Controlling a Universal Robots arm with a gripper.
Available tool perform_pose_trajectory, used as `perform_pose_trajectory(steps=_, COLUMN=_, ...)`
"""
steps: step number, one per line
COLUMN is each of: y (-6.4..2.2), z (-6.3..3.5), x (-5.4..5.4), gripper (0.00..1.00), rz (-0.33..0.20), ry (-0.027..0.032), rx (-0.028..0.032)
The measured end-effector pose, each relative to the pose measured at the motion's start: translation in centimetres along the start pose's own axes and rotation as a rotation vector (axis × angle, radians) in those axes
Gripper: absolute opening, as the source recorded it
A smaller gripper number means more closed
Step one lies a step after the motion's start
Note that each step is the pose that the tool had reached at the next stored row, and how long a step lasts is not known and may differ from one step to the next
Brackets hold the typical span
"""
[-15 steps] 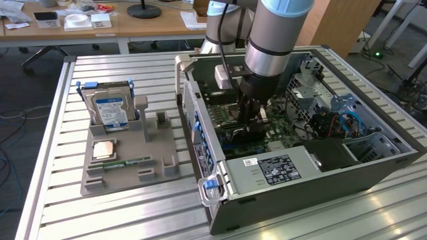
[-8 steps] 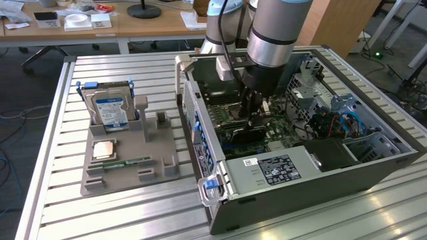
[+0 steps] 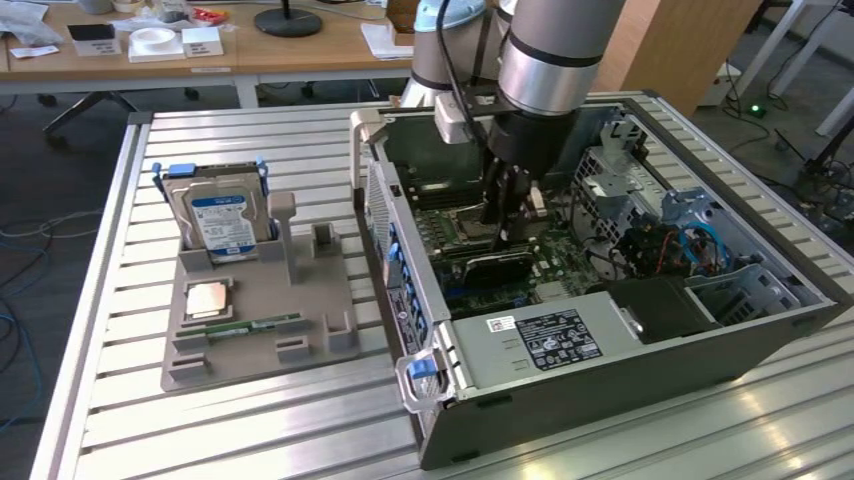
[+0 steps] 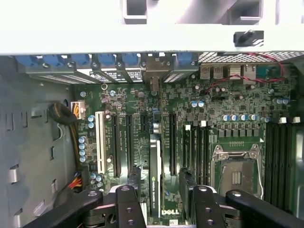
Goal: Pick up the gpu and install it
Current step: 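Insert the gpu into the slot, then press down on the gpu until it lock into place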
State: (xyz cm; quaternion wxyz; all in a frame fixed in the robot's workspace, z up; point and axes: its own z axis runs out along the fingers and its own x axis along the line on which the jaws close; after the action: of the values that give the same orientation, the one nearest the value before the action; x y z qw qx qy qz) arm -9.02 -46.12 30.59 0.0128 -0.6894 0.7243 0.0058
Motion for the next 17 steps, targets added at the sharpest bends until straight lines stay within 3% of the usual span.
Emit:
perform_pose_trajectory(steps=5, y=0.00, z=-0.51, x=-0.01, gripper=0.46, rz=0.000, ry=0.0000, rx=0.0005)
perform_pose_trajectory(steps=17, y=0.00, z=-0.52, x=-0.01, gripper=0.46, rz=0.000, ry=0.0000, rx=0.0006)
